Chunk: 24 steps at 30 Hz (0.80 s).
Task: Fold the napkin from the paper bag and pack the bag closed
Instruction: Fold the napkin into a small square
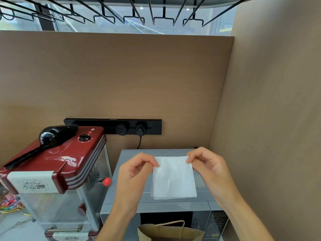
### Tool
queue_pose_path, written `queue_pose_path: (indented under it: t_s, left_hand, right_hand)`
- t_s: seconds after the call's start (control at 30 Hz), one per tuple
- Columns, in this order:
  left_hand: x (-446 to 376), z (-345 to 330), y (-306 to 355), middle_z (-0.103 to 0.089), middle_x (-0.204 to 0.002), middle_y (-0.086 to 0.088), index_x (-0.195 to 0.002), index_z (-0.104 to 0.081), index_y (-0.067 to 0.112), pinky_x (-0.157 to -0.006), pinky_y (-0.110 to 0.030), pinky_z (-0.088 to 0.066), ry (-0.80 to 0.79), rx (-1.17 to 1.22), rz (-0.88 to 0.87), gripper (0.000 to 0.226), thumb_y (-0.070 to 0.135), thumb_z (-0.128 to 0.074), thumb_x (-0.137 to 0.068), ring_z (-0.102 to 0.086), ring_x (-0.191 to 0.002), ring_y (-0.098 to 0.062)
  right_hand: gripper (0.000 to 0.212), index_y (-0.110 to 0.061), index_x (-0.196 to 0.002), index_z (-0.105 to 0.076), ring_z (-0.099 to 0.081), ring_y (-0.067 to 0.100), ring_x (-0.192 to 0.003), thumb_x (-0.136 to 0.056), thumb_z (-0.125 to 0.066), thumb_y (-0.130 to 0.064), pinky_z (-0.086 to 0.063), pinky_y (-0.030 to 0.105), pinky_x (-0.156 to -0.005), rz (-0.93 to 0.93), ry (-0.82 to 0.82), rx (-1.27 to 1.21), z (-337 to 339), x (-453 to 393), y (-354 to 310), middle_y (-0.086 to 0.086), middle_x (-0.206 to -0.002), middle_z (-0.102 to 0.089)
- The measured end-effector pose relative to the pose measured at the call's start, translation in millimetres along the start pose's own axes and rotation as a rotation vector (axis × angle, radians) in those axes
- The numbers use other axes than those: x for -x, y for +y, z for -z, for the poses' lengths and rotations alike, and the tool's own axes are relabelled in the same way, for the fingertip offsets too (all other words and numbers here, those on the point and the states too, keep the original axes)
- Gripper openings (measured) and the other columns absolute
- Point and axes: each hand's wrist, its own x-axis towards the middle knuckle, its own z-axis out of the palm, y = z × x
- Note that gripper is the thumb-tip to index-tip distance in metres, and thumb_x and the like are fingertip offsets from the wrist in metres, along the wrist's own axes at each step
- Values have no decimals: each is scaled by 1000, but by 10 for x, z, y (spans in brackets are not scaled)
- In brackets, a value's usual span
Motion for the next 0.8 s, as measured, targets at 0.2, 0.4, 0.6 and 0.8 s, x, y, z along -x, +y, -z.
queue_pose_path:
  t_s: [0.2,0.4,0.6,0.8]
  left_hand:
    - [3,-12,5,-56,-60,17,-67,-68,16,-54,-4,-37,-18,12,-4,39,-14,-52,-86,-48,-56,2]
    - [0,5,24,-59,-64,14,-67,-67,17,-55,-6,-40,-44,-13,-7,30,-4,-54,-84,-50,-58,2]
    - [-3,-50,80,-61,-78,-7,-78,-60,17,-63,-26,-46,-38,46,72,18,7,-47,-83,-55,-72,-13]
    - [33,-103,125,-79,-94,-4,-110,-56,39,-73,-24,-54,-54,117,169,32,54,-60,-82,-72,-85,-14]
  right_hand:
    - [20,-26,-96,-69,-67,12,-74,-84,-65,-41,-54,21,-68,-168,20,-192,-69,6,-47,-2,-79,-72]
    - [12,-17,-89,-79,-69,11,-78,-88,-73,-27,-54,21,-71,-187,60,-53,-72,-13,-36,1,-83,-78]
    - [10,-21,-84,-77,-67,6,-76,-91,-71,-17,-52,16,-70,-94,45,36,-76,-27,-74,-5,-81,-76]
    - [13,-30,-84,-70,-63,4,-76,-94,-67,-23,-48,14,-69,-32,15,173,-101,-27,-94,-13,-80,-70]
